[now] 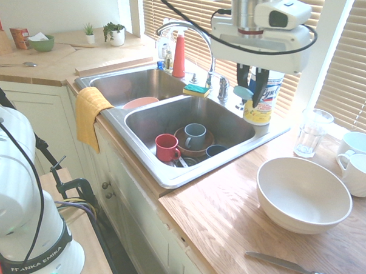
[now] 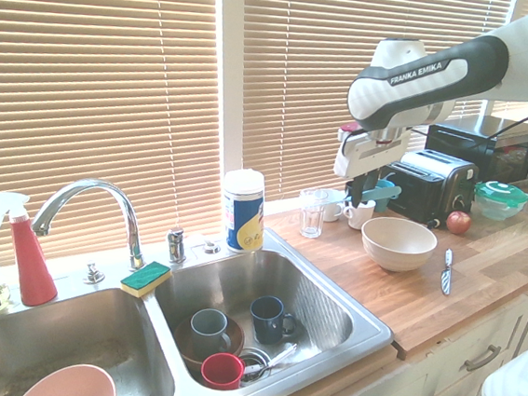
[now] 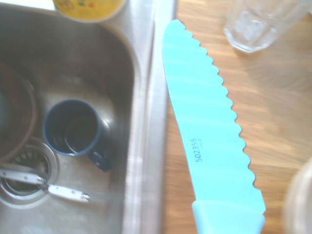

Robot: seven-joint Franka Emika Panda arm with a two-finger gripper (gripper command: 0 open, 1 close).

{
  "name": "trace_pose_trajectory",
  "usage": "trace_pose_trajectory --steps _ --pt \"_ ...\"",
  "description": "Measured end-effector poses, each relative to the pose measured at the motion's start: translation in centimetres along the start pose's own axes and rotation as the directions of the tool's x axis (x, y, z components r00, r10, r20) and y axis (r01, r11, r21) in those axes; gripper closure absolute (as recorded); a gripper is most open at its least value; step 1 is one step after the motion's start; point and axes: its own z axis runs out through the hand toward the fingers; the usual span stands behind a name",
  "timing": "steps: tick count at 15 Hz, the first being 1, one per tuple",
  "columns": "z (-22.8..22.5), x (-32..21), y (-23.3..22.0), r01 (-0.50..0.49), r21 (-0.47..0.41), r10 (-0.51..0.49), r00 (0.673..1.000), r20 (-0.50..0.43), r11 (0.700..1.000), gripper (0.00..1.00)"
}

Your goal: Put the knife into the sink

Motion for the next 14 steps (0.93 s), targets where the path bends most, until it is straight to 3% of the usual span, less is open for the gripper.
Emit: trace_pose_trajectory --steps 5,14 --pt "5.1 -6.6 -6.4 -0.057 0.033 0.058 0.998 -0.028 0.998 1.0" --pt "14.4 -14.7 -13.4 -0.129 0.066 0.127 0.992 0.028 0.989 1.0"
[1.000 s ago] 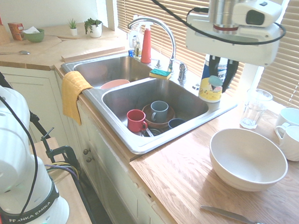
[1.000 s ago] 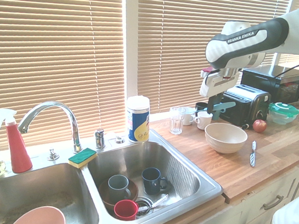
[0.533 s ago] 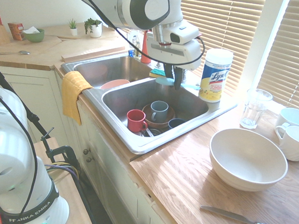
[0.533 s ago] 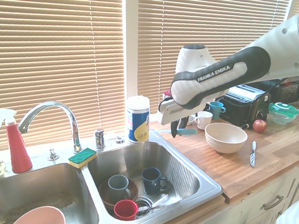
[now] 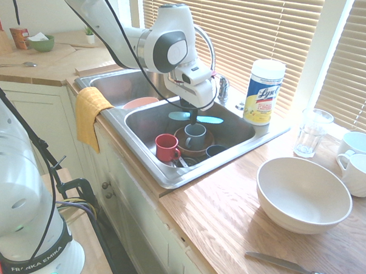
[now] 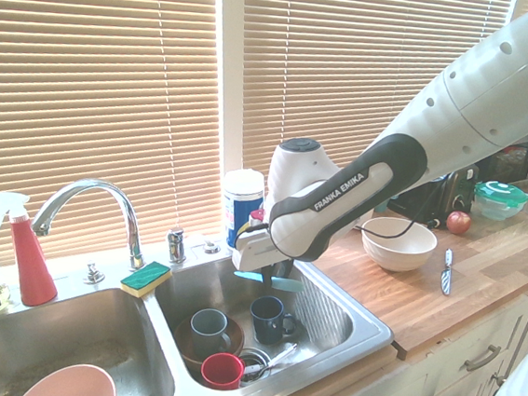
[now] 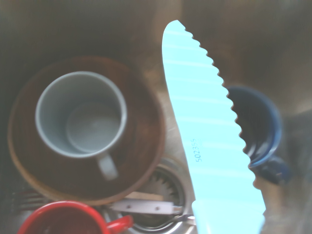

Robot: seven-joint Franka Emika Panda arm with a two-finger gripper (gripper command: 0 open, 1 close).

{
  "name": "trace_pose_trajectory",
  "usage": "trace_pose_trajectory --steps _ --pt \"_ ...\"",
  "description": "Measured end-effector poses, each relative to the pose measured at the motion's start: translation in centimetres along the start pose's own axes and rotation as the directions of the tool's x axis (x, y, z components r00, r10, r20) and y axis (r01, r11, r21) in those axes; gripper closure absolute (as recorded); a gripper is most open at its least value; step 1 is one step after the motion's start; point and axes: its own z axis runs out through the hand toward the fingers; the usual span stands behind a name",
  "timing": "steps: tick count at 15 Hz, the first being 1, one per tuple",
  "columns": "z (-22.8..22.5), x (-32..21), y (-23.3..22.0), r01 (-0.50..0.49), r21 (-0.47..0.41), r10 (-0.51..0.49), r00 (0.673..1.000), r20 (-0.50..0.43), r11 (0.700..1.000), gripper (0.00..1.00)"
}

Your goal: Put the knife into the sink

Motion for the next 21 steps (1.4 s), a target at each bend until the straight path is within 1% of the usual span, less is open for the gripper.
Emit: trace_pose_trajectory --steps 5,12,15,16,18,21 --pt "4.1 -3.0 -0.9 -0.023 -0.031 0.024 1.0 0.011 0.999 1.0" --pt "10.2 -3.7 1.2 -0.047 -0.072 0.051 0.998 0.045 0.996 1.0" --pt "13.0 -4.0 2.2 -0.057 -0.093 0.064 0.995 0.076 0.994 1.0" --pt "14.0 -4.3 2.5 -0.056 -0.1 0.065 0.994 0.088 0.993 0.0" --pt "15.8 -5.1 3.1 -0.051 -0.124 0.065 0.991 0.114 0.991 0.0" --pt "16.9 -5.0 3.6 -0.064 -0.117 0.078 0.989 0.122 0.991 0.0"
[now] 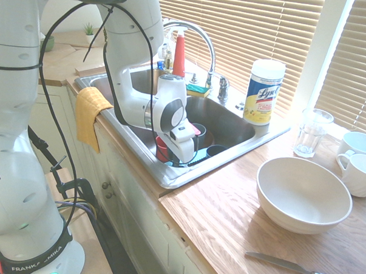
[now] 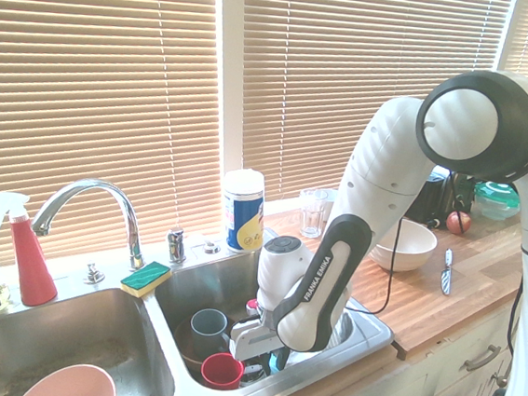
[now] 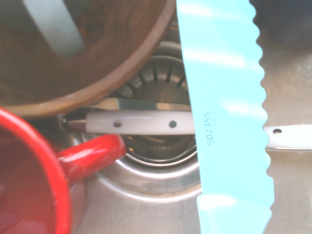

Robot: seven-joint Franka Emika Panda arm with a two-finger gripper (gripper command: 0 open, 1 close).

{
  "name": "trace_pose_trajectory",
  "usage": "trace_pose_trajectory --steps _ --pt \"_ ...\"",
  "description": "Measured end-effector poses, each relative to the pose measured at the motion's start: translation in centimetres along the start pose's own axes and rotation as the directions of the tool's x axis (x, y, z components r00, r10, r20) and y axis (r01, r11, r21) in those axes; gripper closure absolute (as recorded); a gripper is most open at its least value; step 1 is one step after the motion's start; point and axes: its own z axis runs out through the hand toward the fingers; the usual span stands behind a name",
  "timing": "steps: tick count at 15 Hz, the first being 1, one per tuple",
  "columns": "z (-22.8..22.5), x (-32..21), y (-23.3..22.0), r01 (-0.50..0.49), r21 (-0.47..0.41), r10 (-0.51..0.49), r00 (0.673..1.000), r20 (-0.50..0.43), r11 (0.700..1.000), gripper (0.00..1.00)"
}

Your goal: Put the knife into the sink

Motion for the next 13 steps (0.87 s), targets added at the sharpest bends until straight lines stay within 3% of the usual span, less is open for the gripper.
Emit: trace_pose_trajectory --steps 8,13 --pt "-0.7 0.0 -0.3 0.001 0.015 -0.001 1.0 -0.007 1.0 0.0" --pt "-6.9 0.9 -0.9 0.025 0.088 -0.02 0.998 -0.057 0.996 0.0"
